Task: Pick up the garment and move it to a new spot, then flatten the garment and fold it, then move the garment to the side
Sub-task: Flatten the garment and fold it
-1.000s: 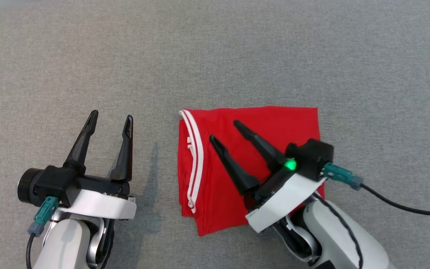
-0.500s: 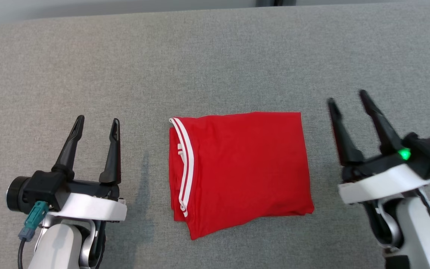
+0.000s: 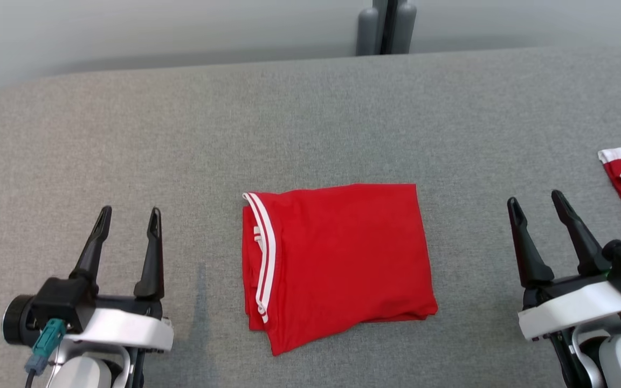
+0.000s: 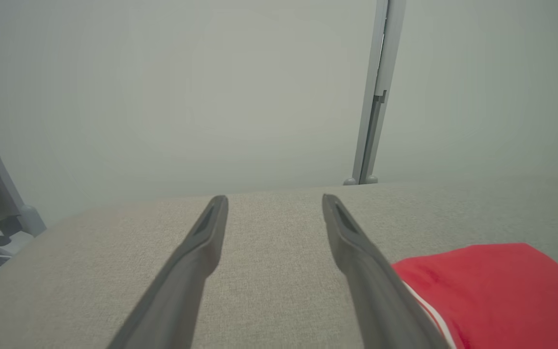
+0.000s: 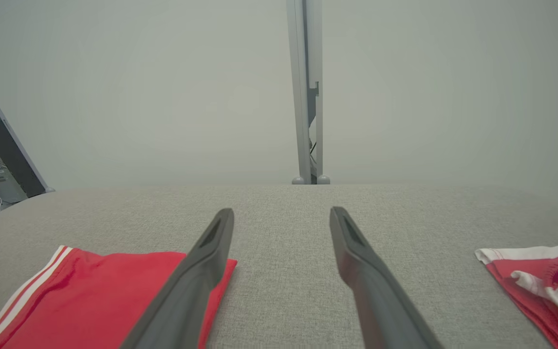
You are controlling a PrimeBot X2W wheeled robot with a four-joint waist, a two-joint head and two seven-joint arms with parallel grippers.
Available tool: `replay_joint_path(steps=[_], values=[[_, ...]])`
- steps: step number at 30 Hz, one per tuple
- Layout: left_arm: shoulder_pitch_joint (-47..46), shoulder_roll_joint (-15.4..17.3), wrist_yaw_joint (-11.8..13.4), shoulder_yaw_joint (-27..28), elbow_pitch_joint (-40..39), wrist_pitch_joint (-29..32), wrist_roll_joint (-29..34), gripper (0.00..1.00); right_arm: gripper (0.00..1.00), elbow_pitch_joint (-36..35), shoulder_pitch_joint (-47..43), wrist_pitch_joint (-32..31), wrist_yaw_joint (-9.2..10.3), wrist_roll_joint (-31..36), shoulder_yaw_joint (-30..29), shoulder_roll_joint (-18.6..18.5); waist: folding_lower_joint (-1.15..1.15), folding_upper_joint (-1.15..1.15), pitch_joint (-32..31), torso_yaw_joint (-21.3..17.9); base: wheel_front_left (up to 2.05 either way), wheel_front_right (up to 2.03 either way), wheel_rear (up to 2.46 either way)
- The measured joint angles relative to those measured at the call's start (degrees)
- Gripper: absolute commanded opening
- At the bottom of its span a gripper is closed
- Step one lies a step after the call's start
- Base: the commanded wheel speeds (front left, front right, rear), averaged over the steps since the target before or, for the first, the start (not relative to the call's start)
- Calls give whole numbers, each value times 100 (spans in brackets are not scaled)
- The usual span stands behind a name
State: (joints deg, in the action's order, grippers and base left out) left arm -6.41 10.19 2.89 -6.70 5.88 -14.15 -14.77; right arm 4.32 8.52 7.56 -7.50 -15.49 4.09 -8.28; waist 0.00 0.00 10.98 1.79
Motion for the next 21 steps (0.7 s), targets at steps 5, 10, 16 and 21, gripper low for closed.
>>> replay_joint_path(steps=[5,10,16,21], values=[[349,63,56,9,-135,70,-24,100,100,-33,-235,-111,0,13,-15,-37,0,0,-282,-18,0,0,0],[563,103,121,-1,-258,181,-29,100,100,-114,-485,-209,0,49,-51,-58,0,0,-502,-19,0,0,0],[861,127,182,-30,-402,341,-45,100,100,-212,-836,-355,0,47,-147,-78,0,0,-822,-10,0,0,0],[1049,155,225,-68,-512,468,-65,100,100,-359,-1038,-455,0,48,-227,-76,0,0,-1018,-36,0,0,0]])
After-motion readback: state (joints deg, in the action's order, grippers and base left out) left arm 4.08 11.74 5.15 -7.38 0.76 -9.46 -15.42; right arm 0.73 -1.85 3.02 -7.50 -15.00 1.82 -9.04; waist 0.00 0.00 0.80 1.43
